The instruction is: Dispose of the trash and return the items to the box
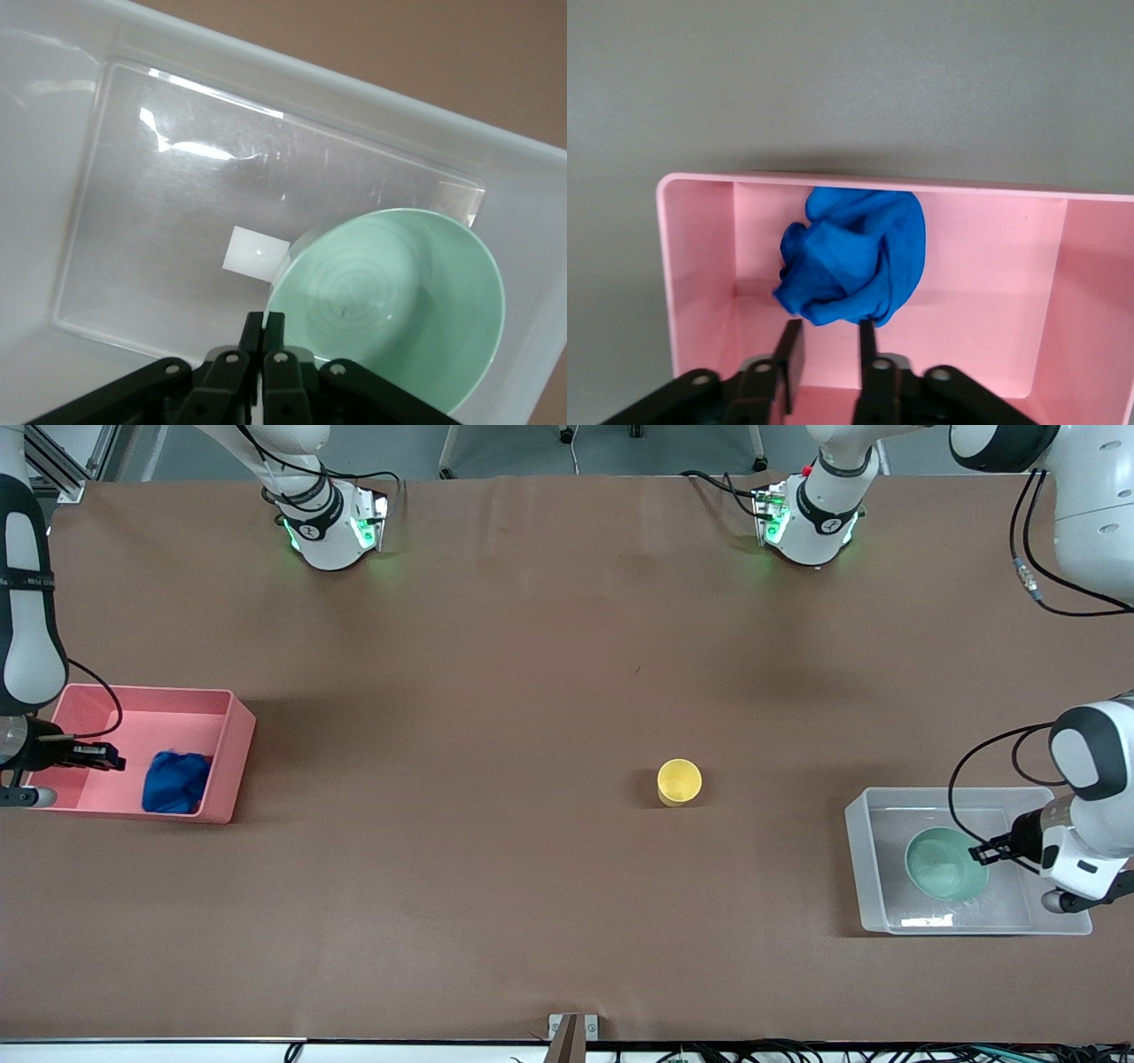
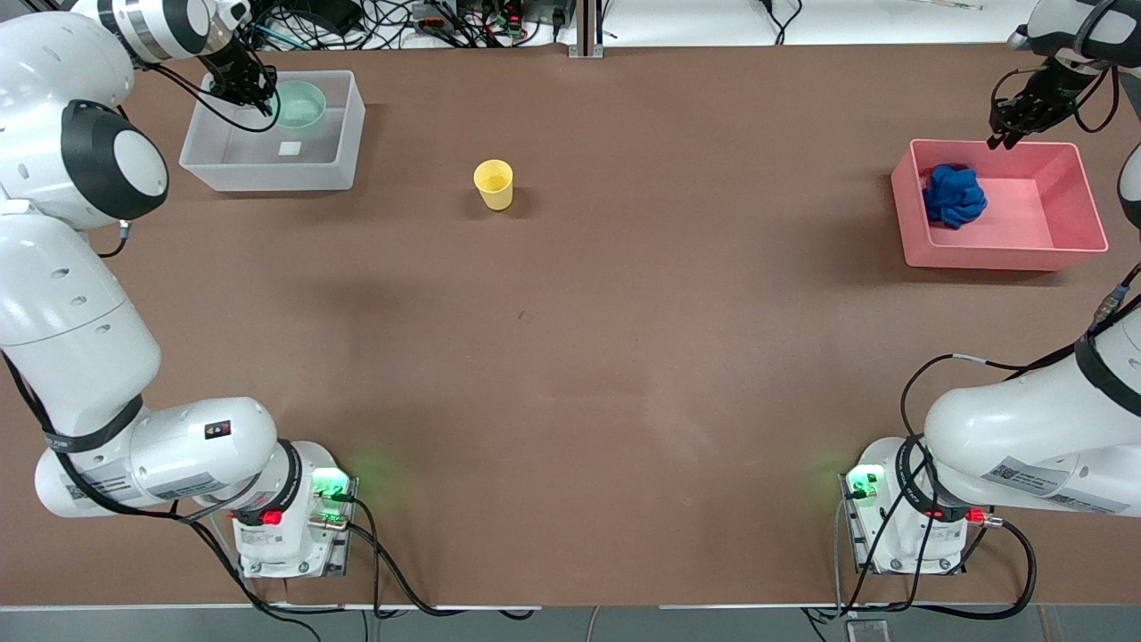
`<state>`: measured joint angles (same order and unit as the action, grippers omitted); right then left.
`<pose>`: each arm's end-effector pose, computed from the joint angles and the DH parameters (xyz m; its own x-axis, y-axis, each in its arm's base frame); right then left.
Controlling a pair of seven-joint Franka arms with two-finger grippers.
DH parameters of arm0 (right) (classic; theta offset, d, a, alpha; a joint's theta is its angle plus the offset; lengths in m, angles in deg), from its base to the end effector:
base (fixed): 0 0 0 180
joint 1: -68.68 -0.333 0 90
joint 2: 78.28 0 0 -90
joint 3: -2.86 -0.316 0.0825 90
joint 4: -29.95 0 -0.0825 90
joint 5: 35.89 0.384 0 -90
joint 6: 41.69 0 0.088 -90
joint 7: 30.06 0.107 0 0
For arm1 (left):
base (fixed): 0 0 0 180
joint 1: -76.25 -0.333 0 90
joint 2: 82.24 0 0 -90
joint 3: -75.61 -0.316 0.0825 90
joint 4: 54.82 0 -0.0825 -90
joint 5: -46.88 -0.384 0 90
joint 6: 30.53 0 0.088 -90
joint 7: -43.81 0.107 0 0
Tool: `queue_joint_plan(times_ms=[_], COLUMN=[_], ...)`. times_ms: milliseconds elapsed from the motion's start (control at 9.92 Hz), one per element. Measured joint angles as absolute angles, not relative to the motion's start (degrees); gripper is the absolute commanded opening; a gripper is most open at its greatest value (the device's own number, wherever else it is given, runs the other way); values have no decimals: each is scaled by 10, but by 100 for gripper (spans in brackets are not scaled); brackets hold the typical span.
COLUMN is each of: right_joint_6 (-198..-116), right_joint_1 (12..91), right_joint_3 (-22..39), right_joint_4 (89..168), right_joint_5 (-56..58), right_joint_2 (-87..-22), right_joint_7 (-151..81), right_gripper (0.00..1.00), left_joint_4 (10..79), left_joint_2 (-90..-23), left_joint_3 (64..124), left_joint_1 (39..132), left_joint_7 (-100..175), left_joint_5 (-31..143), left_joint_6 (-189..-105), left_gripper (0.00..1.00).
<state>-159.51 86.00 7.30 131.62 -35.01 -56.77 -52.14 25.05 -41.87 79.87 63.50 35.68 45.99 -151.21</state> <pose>0.5931 -0.2319 0.3415 0.9958 0.0028 -0.0913 0.0009 -0.9998 -0.0203 0.7199 0.1193 0.2929 0.9553 0.2957 0.0044 0.2953 -0.9547 0.0357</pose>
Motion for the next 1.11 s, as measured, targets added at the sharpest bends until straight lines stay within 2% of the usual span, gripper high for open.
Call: queue_joint_plan(times_ms=[101, 202, 303, 403, 504, 605, 908, 1109], right_joint_6=[-1598, -1597, -1584, -1558, -1522, -1486, -1396, -1346], right_joint_1=[860, 859, 857, 854, 850, 842, 800, 763], right_joint_3=[72, 69, 67, 65, 64, 63, 62, 60], right_joint_4=[1307, 1285, 1256, 1224, 1190, 1158, 1121, 1120], right_joint_5=[-350, -350, -350, -350, -350, -351, -359, -361], right_joint_2=[-568, -572, -578, -588, -599, -611, -662, -701], right_joint_7=[-522, -522, -521, -522, -521, -518, -456, -404], right_gripper=[100, 100, 100, 100, 100, 100, 100, 100], left_joint_4=[251, 253, 258, 264, 267, 268, 256, 248], left_joint_2=[-411, -400, -391, -385, -382, -382, -398, -448], left_joint_3=[799, 799, 799, 800, 801, 802, 803, 812], left_joint_1=[635, 635, 635, 635, 636, 637, 638, 646], left_joint_7=[357, 358, 358, 358, 358, 358, 359, 359], left_joint_5=[460, 460, 461, 461, 461, 461, 461, 461], left_joint_6=[-1511, -1510, -1509, -1509, -1509, -1509, -1508, -1479], left_gripper=[0, 1, 6, 31, 62, 100, 100, 100])
